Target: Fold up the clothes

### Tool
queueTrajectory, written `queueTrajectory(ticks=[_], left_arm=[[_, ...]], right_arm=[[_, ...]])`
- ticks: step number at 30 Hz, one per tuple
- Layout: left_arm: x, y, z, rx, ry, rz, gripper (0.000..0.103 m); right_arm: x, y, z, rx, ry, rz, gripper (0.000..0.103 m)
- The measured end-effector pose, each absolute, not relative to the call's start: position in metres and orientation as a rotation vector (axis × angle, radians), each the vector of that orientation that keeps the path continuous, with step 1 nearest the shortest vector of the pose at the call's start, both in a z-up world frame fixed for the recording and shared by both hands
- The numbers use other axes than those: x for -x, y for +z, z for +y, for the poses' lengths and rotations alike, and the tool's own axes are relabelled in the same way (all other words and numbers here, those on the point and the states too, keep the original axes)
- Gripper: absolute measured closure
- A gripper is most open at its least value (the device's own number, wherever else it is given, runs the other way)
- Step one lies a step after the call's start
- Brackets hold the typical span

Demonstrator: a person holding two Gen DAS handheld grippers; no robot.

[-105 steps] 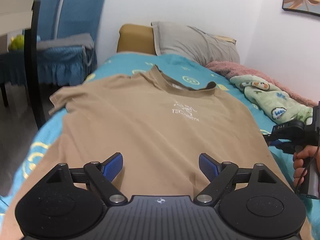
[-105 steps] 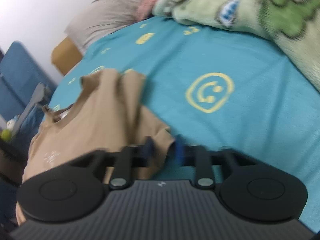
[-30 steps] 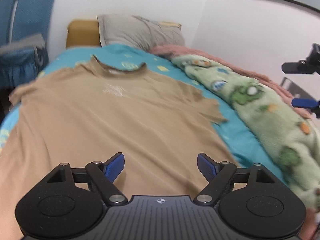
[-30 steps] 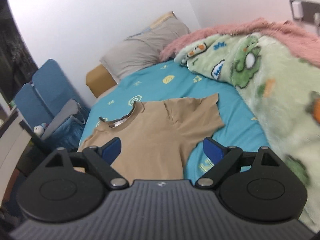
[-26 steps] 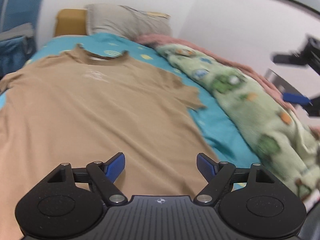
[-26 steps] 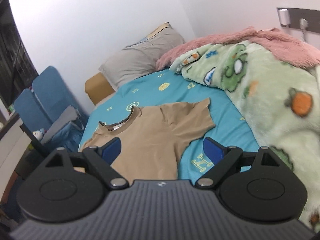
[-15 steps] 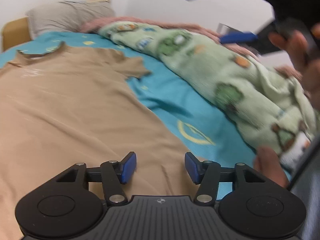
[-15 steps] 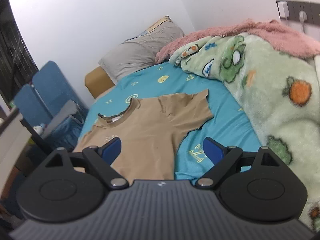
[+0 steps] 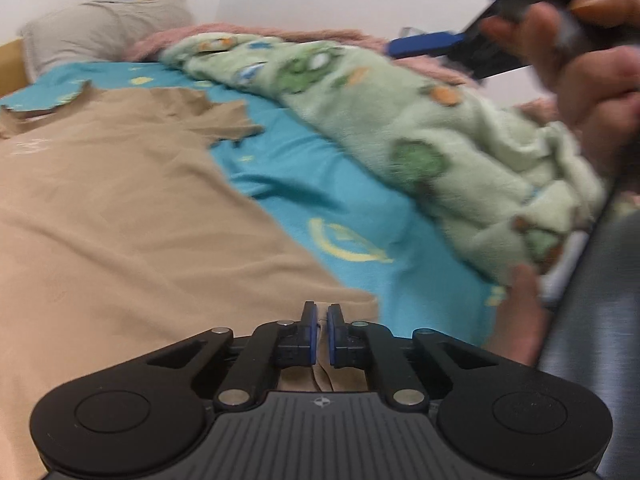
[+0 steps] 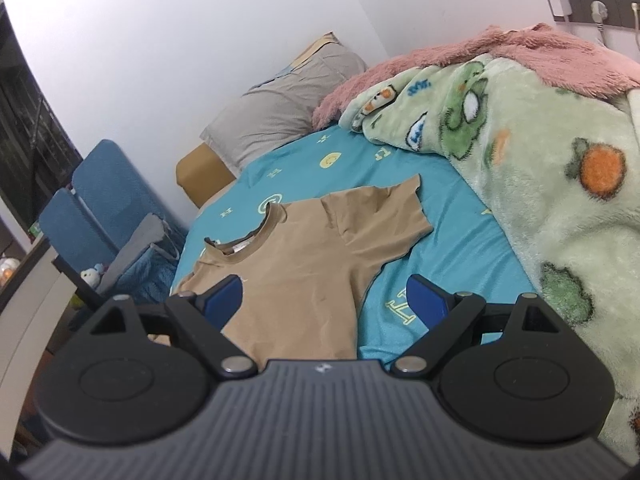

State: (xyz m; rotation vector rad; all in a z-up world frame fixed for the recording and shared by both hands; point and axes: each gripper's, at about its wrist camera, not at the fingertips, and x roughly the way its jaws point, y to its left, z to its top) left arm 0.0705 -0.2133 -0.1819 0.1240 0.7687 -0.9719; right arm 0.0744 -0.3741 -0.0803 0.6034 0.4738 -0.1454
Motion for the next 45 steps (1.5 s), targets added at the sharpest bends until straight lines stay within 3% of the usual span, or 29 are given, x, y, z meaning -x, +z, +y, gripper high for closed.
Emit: queueTrajectory(ticks=[8, 9, 11, 12, 13, 15, 19, 25, 32, 45], left_arm=[[-0.063, -0.181, -0.219, -0.137, -1.076, 0.811, 0.094], [-0.064, -0.178, -0.216, -0.121, -1.069, 0.808, 0.089], [-0.067, -0.170, -0.209, -0.091, -1.057, 0.799, 0.070], [-0.068, -0.165, -0.205, -0.081, -1.051, 0.787, 0.054], [-0.068, -0.159, -0.201, -0.073, -1.041, 0.768, 0.047], [-0.074, -0.147, -0.190, -0.039, -1.012, 0.741, 0.044], [-0.091, -0.127, -0.167, 0.044, -0.931, 0.688, 0.025], [-0.136, -0.120, -0.132, 0.190, -0.736, 0.643, 0.022], [-0.181, -0.132, -0.099, 0.269, -0.569, 0.651, 0.022], [-0.227, -0.161, -0.077, 0.282, -0.462, 0.637, 0.022]], right_arm=[[-0.071, -0.082, -0.386, -0.668, -0.161, 0.458, 0.013], [-0.070, -0.083, -0.388, -0.685, -0.157, 0.453, 0.013], [-0.068, -0.083, -0.393, -0.721, -0.152, 0.441, 0.013], [-0.067, -0.083, -0.395, -0.739, -0.152, 0.436, 0.013], [-0.067, -0.083, -0.398, -0.757, -0.152, 0.431, 0.013], [-0.070, -0.086, -0.404, -0.807, -0.148, 0.426, 0.012], [-0.105, -0.099, -0.425, -0.962, -0.117, 0.454, 0.012], [-0.190, -0.164, -0.447, -1.141, -0.136, 0.507, 0.012], [-0.254, -0.241, -0.452, -1.106, -0.279, 0.507, 0.011], [-0.298, -0.271, -0.447, -1.073, -0.234, 0.356, 0.013]])
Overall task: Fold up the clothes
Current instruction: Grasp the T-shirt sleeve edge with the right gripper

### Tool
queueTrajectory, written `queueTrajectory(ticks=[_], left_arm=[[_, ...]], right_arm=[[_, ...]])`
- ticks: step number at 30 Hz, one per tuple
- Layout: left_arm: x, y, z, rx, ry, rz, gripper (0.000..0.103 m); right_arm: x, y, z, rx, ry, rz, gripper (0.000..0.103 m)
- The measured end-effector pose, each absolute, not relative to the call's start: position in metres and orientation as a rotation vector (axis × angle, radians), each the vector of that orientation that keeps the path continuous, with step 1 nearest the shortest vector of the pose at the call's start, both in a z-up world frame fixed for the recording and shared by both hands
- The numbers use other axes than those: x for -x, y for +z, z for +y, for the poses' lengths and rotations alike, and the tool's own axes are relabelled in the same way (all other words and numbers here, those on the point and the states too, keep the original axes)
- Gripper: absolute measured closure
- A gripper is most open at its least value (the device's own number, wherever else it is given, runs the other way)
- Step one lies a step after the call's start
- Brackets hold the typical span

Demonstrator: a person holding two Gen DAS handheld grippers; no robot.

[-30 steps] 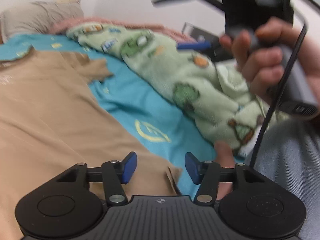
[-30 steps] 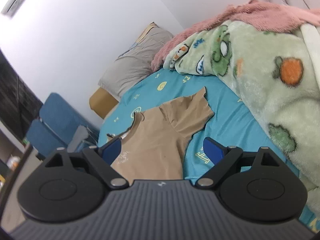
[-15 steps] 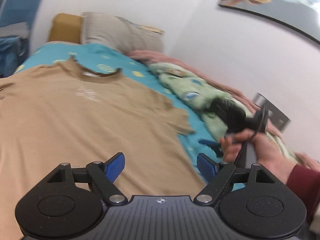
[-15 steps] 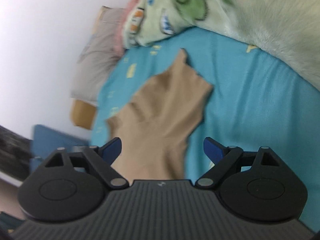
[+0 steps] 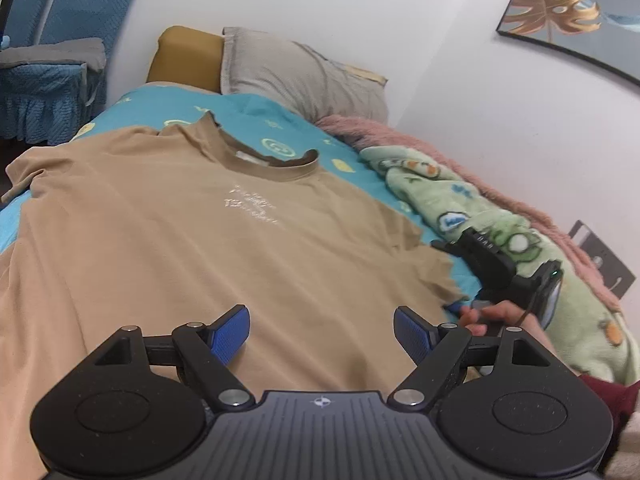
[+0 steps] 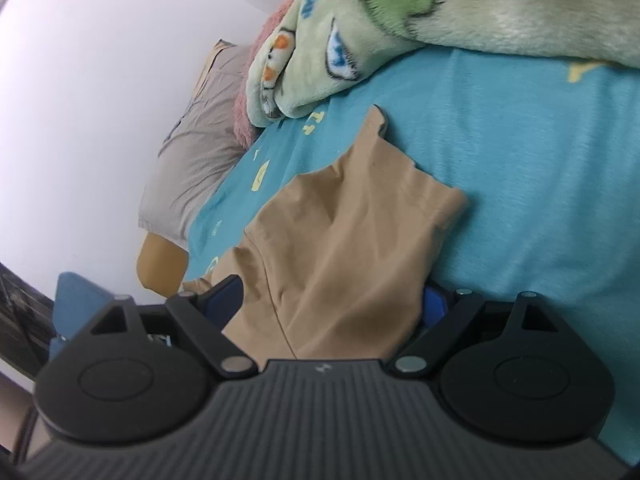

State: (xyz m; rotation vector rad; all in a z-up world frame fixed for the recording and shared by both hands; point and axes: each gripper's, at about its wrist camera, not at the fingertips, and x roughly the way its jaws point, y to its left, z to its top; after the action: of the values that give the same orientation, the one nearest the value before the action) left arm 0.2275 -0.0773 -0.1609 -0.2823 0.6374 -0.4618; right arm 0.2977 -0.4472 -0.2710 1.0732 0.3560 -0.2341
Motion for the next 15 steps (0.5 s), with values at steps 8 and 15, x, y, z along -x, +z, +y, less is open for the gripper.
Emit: queueTrajectory(ticks=[8, 15], left_arm=[[-0.227, -0.162, -0.075, 0.279, -0.453, 0.628, 0.022], [-0.237, -0.170, -0.079, 0.295, -0.435, 0.650, 0.022]], right_arm=[[-0.331, -0.269, -0.453, -1.016, -0.251, 0.338, 0.013], [-0.375, -0.262, -0.467, -0.927, -0.323, 0.411, 0.043]])
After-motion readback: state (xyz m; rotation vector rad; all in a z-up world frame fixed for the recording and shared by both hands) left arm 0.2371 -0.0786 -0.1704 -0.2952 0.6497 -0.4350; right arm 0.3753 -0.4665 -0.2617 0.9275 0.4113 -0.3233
